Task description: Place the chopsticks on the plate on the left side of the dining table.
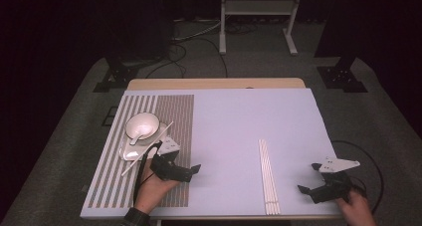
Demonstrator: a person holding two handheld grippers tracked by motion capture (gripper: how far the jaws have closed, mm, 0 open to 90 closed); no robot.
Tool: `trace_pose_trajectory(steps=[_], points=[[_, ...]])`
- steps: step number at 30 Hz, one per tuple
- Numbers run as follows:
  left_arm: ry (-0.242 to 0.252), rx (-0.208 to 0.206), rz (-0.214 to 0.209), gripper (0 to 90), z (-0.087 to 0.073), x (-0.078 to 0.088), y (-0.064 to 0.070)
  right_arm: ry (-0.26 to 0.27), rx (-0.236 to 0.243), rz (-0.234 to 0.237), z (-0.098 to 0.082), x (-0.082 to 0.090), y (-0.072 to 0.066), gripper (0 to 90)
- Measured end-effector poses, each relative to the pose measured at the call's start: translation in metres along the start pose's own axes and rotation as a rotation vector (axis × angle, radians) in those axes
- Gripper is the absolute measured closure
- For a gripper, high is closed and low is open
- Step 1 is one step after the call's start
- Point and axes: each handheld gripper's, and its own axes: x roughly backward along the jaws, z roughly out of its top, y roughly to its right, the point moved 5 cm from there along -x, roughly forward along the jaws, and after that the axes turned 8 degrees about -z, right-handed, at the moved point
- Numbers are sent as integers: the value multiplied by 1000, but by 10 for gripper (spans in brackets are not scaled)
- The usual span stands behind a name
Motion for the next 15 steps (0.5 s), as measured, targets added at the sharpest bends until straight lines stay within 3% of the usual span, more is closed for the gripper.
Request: trace_pose_trajectory(steps=[15], points=[[7, -21, -47, 9, 15, -12, 15, -1, 0, 0, 0, 0, 0, 22]])
